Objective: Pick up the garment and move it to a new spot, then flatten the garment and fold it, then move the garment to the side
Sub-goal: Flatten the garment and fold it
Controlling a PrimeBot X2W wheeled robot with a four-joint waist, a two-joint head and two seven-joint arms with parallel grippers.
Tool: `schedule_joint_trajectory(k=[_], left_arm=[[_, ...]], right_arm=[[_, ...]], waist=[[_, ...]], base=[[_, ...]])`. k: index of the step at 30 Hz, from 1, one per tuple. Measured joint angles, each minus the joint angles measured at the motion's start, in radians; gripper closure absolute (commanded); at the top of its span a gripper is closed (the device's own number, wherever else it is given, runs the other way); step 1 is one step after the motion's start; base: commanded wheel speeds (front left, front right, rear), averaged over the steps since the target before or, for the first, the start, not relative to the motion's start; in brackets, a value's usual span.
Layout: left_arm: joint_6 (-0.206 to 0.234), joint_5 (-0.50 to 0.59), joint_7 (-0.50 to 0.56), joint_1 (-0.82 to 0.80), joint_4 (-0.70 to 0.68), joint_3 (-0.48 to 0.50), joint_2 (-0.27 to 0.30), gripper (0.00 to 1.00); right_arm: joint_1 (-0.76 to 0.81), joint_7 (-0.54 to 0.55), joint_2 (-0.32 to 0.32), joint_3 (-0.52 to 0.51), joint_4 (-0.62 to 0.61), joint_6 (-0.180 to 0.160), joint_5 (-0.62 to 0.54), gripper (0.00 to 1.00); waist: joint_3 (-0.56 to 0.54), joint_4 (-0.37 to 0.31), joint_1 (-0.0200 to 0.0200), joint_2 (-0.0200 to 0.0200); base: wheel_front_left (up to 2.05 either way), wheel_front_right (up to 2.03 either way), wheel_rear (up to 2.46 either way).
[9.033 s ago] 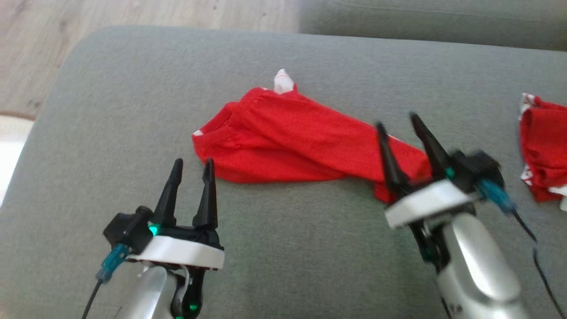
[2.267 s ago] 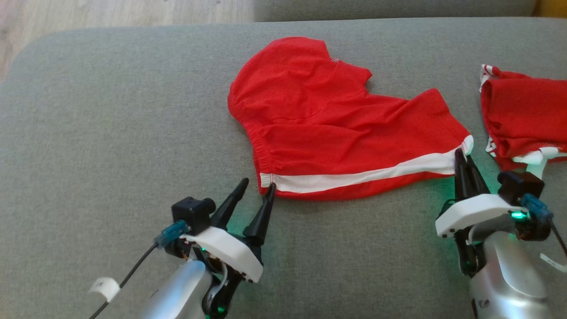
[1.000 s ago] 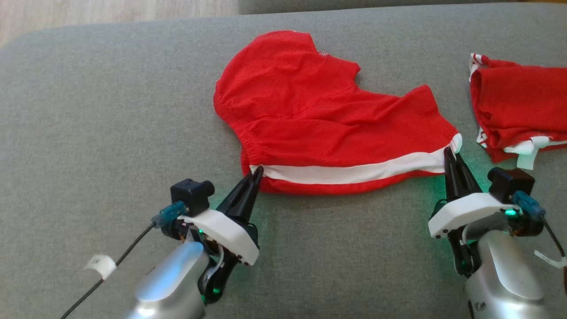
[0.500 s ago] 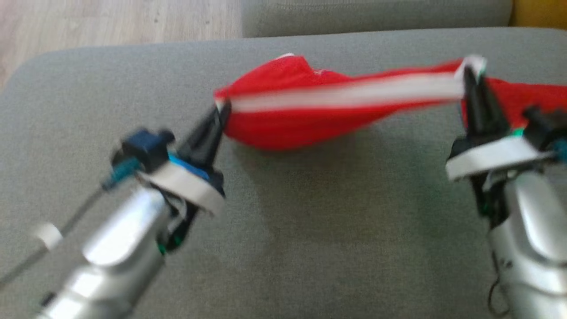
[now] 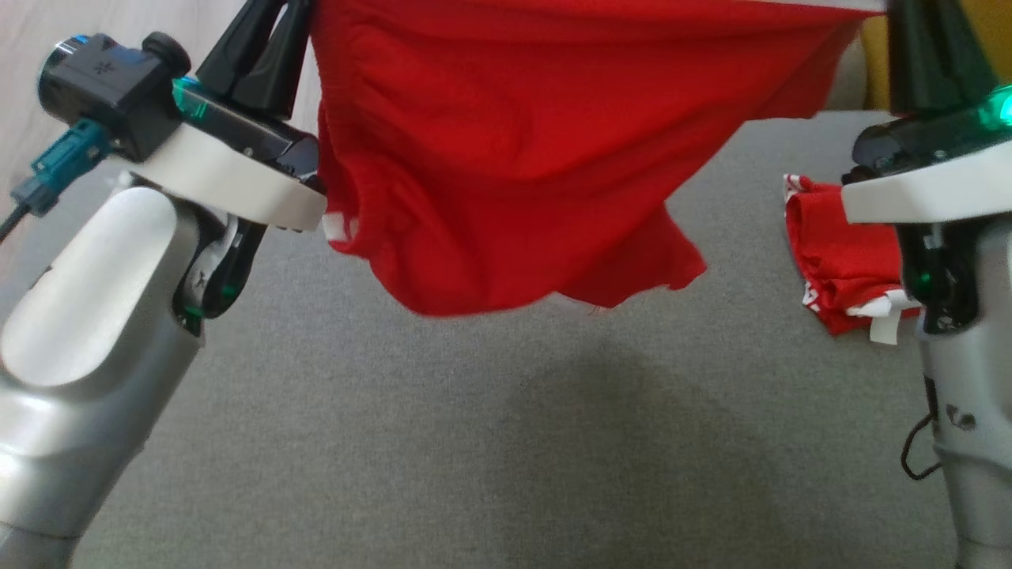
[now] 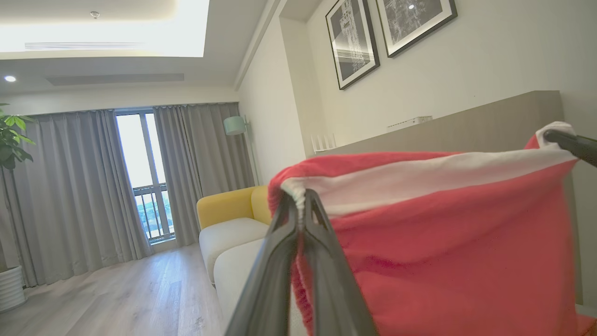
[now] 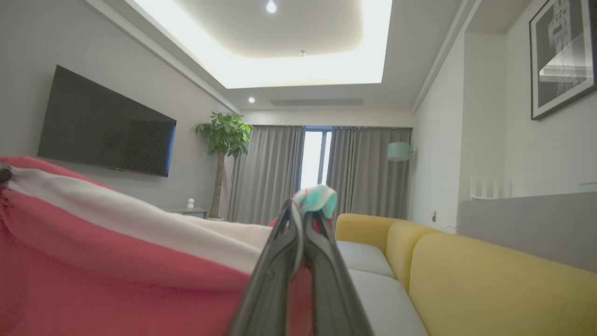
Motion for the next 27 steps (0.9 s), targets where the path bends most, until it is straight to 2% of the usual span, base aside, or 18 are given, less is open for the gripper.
schedule_joint_trajectory(k=[5, 9, 13, 16, 19, 23, 27], left_arm=[[0.037, -0.003, 0.064, 0.007, -0.111, 0.003, 0.043, 1.00], [0.069, -0.020, 0.109, 0.042, -0.202, 0.017, 0.085, 1.00], [0.057, -0.036, 0.131, 0.034, -0.201, 0.031, 0.104, 1.00], [0.010, -0.048, 0.142, -0.027, -0.142, 0.033, 0.104, 1.00], [-0.045, -0.044, 0.132, -0.151, -0.030, 0.043, 0.099, 1.00], [-0.089, 0.003, 0.061, -0.367, 0.160, 0.068, 0.077, 1.00], [-0.110, 0.032, -0.048, -0.549, 0.341, 0.092, 0.024, 1.00]], right_arm=[[0.058, 0.066, 0.019, -0.038, -0.129, 0.000, 0.000, 1.00], [0.135, 0.153, 0.050, -0.049, -0.207, 0.000, -0.023, 1.00], [0.092, 0.205, 0.073, -0.065, -0.190, 0.000, -0.035, 1.00], [-0.030, 0.223, 0.073, -0.057, -0.107, 0.000, -0.040, 1.00], [-0.222, 0.223, 0.067, -0.034, 0.029, 0.000, -0.055, 1.00], [-0.513, 0.146, 0.065, 0.018, 0.261, 0.000, -0.112, 1.00], [-0.736, 0.025, 0.087, -0.008, 0.476, 0.000, -0.177, 1.00]], waist=[[-0.025, 0.000, -0.0002, 0.0000], [0.008, 0.003, -0.0001, 0.0000], [0.064, 0.001, 0.0000, 0.0000], [0.126, -0.005, 0.0001, 0.0000], [0.198, -0.014, 0.0004, 0.0000], [0.300, -0.033, 0.0005, 0.0000], [0.392, -0.057, 0.0006, 0.0000]], base=[[0.00, 0.00, 0.00], [0.00, 0.00, 0.00], [0.00, 0.00, 0.00], [0.00, 0.00, 0.00], [0.00, 0.00, 0.00], [0.00, 0.00, 0.00], [0.00, 0.00, 0.00]])
